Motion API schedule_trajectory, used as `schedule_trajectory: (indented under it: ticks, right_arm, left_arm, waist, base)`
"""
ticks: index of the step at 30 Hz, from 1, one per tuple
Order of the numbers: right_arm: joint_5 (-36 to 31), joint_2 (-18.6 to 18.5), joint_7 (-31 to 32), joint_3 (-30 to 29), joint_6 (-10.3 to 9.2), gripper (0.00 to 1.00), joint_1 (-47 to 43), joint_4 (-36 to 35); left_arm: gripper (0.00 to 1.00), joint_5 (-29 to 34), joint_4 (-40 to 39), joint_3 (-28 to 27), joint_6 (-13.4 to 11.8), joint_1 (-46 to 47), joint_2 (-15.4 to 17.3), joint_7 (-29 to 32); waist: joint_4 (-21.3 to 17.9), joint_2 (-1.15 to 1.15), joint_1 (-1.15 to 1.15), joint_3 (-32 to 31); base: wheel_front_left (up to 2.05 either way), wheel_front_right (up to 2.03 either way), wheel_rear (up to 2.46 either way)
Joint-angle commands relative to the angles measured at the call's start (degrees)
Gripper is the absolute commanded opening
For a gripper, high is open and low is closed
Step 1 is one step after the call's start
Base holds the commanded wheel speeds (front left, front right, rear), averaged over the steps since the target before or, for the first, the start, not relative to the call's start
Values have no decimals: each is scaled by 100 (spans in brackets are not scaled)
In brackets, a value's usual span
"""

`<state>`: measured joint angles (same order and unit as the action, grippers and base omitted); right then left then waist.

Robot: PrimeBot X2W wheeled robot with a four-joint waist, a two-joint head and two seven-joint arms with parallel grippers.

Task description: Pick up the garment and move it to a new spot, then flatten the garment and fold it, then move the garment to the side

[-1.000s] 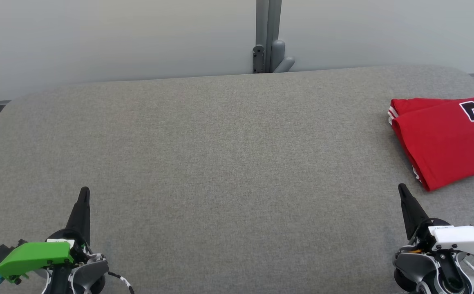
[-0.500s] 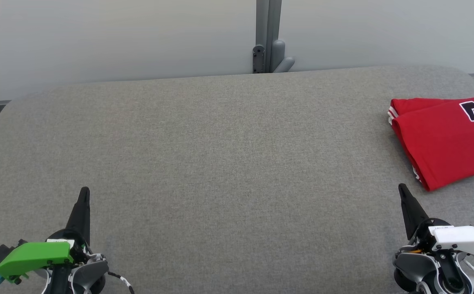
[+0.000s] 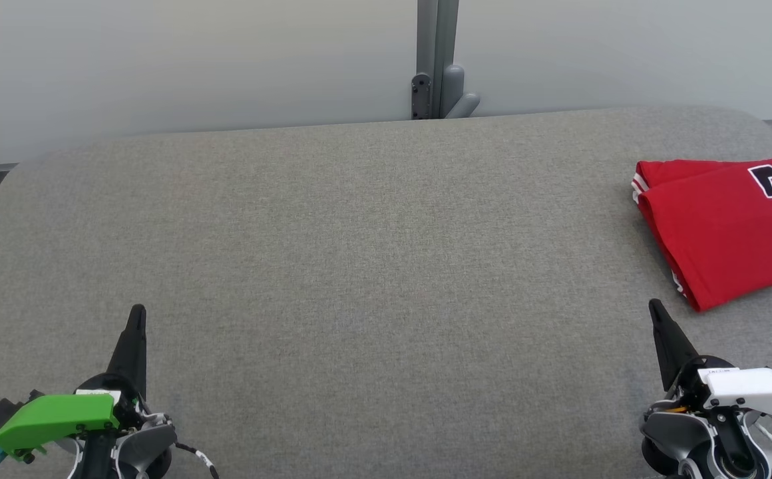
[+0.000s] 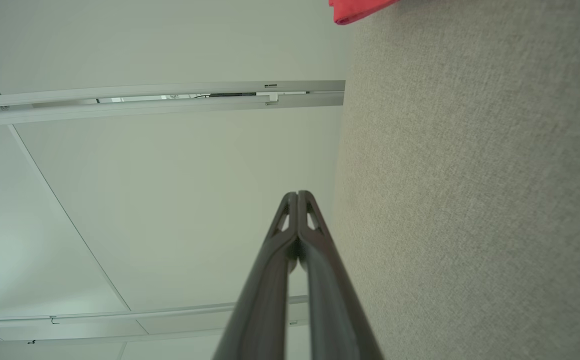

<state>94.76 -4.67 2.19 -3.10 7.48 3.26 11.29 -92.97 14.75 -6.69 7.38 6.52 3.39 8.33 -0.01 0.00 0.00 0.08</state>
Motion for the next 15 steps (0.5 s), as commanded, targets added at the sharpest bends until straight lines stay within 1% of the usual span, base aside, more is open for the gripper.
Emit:
schedule_trajectory:
  ticks: [1, 15]
  right_arm:
    - [-19, 5, 22, -20, 2, 0, 59, 9]
    - [-39, 16, 30, -39, 2, 0, 61, 11]
  left_arm:
    - [0, 23, -1, -20, 35, 65, 10, 15]
    - [0, 31, -1, -29, 35, 67, 4, 19]
  waist:
    - [0, 0, 0, 0]
    - [0, 0, 0, 0]
  base:
    - [0, 0, 0]
    - [0, 0, 0]
